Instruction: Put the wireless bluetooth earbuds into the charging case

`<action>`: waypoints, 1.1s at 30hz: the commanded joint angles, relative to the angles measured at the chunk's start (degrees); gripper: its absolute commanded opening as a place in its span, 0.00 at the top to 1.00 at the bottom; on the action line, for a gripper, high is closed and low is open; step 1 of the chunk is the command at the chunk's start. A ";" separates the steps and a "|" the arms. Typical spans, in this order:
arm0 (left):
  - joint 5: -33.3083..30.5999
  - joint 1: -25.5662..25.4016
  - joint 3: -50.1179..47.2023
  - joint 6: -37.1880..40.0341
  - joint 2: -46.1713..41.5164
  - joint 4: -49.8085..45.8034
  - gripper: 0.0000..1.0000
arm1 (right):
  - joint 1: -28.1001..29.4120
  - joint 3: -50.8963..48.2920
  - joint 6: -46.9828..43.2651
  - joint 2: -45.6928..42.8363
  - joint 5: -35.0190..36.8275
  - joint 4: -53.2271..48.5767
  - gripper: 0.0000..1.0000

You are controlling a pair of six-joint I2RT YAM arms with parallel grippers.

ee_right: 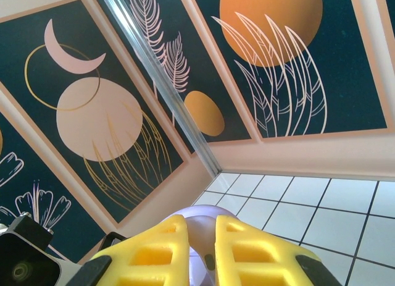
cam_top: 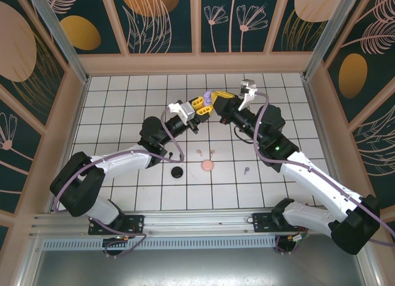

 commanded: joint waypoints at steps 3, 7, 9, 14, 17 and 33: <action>0.75 -0.45 1.64 0.55 -0.79 0.83 1.00 | 0.07 -0.18 0.44 -0.68 -1.13 -0.37 0.86; 0.70 -0.42 1.46 0.44 -0.60 0.86 1.00 | 0.01 0.47 0.02 -1.80 0.25 -0.12 0.87; 0.75 -0.45 1.34 0.41 -0.56 0.78 1.00 | 0.02 0.95 -0.04 -2.16 0.35 -0.10 0.87; 0.75 -0.45 1.27 0.38 -0.43 0.67 1.00 | 0.06 1.12 0.00 -2.53 0.14 0.08 0.87; 0.75 -0.44 1.30 0.39 -0.31 0.53 1.00 | 0.16 1.08 0.18 -2.27 -0.67 0.07 0.87; 0.75 -0.49 1.69 0.33 -0.28 0.02 1.00 | 0.89 0.53 0.88 -0.40 -2.09 -0.32 0.88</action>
